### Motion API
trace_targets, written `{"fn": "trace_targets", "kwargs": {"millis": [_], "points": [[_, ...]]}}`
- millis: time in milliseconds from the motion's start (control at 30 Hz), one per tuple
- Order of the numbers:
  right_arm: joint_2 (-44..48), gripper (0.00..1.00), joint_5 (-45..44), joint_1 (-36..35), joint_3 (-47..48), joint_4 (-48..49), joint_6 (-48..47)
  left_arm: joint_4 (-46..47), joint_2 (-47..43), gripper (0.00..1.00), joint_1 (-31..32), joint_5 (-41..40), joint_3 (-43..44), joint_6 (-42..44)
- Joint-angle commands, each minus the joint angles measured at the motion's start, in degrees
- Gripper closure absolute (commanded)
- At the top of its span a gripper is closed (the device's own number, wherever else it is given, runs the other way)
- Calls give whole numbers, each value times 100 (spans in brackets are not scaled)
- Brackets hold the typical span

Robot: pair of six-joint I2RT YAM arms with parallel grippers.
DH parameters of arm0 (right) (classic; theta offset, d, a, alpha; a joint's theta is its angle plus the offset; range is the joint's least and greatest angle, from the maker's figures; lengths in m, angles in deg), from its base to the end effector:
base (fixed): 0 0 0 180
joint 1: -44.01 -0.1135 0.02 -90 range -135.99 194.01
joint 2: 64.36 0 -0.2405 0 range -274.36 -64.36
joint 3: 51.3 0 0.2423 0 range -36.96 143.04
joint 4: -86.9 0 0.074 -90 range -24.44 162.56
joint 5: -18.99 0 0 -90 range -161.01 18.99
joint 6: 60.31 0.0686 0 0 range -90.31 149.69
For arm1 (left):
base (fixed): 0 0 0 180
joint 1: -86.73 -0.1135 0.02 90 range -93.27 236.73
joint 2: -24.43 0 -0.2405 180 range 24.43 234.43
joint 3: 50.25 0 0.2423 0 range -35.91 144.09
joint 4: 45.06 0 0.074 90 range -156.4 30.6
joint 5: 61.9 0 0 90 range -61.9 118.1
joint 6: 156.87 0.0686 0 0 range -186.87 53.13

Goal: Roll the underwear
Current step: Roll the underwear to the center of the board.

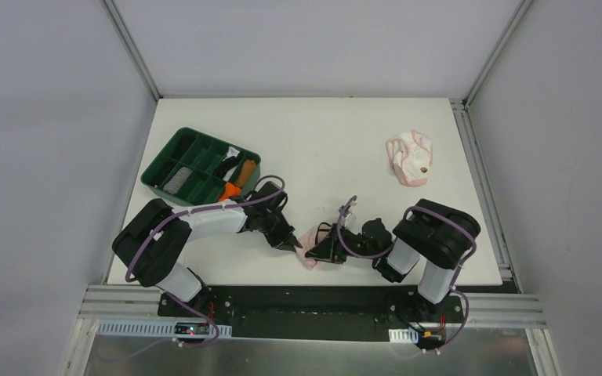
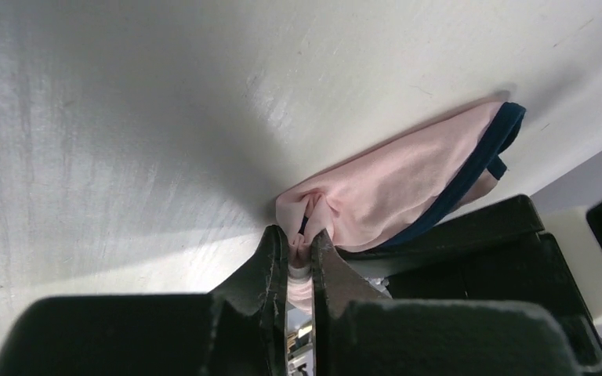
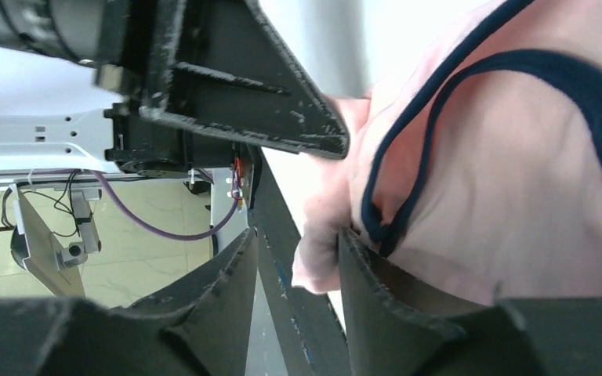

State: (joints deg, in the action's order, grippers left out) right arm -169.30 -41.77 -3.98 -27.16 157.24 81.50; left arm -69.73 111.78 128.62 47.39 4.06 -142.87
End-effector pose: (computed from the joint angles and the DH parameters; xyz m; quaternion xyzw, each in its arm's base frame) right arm 0.1440 0.2099 0.0824 -0.1366 0.7487 0.5984 0.2503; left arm 0.1979 -0.2079 0.1043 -0.2332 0.9190 -0.3179 0.0035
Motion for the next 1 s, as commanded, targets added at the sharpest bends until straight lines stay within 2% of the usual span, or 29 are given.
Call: {"fn": "trace_targets", "kwargs": {"millis": [0,67,133,200,233,267,400,567,733,967], "points": [[1037,53,-398,-73,-308,-365,-86,-648,101,100,-10,-180,42,-6],[1699,51,-741,-196,-279,-1387,-447,-830,7,100,-8,-248,56,-3],[2550,50,-1318,-498,-58,-3004,-1033,-1003,-75,100,-11,-309,87,11],[3366,50,-2272,-958,473,-4867,-1694,-1129,-139,100,-11,-340,107,17],[3664,50,-2272,-1228,720,-5579,-1799,-1156,-162,100,-10,-338,114,24],[3895,50,-3402,-1415,935,-6189,-2297,-1182,-165,100,-6,-335,121,32],[4011,50,-4524,-1872,1792,-7747,-2951,-1240,-38,100,-10,-227,196,85],[3086,49,-5510,-2768,2799,-8744,-3710,-1295,-13,100,-6,-193,241,56],[2329,48,-6043,-3276,3272,-8879,-4076,-1345,-28,100,-5,-162,293,63],[1621,50,-6326,-3704,3801,-8956,-4380,-1392,-30,100,-6,-175,288,38]]}}
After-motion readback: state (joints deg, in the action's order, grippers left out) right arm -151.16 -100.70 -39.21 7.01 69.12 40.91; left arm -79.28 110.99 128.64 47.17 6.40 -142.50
